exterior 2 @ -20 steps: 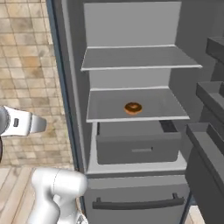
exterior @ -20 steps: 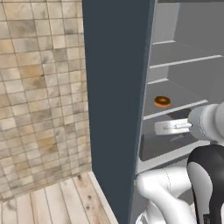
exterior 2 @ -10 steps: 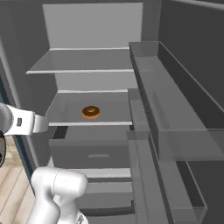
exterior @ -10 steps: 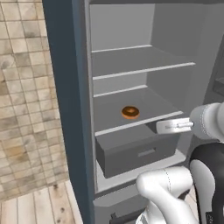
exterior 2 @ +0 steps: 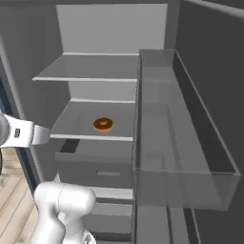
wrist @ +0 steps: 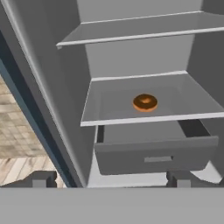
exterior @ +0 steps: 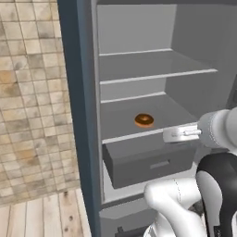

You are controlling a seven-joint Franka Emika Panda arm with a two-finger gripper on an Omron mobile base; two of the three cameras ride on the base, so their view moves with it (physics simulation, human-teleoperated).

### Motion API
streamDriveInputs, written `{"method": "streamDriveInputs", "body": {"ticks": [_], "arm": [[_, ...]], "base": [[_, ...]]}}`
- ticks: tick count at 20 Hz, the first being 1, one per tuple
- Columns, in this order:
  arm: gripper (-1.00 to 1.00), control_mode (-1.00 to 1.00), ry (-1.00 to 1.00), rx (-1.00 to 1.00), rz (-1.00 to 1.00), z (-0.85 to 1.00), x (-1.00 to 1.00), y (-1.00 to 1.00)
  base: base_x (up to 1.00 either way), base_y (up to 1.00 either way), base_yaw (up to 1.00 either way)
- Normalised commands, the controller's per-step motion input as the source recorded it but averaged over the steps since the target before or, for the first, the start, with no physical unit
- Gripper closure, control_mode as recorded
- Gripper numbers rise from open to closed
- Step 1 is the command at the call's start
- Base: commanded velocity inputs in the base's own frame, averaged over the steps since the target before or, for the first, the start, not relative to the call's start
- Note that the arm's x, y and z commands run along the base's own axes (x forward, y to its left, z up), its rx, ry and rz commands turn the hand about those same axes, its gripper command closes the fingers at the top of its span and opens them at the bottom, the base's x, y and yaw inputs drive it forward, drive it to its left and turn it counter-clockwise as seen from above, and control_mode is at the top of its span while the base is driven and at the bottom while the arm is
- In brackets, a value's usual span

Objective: Take the cake and donut from the fridge and place them on the empty tray on the dining counter.

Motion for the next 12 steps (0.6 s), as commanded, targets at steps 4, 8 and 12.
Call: {"method": "streamDriveInputs", "body": {"ticks": [4, 8, 12], "arm": [[-1.00, 1.00, 0.00, 0.00, 0.00, 0.00, 0.00, 0.00], [-1.00, 1.00, 0.00, 0.00, 0.00, 0.00, 0.00, 0.00], [-1.00, 1.00, 0.00, 0.00, 0.00, 0.00, 0.00, 0.00]], "base": [[1.00, -0.54, 0.43], [0.88, -0.23, 0.25], [0.92, 0.00, -0.05]]}}
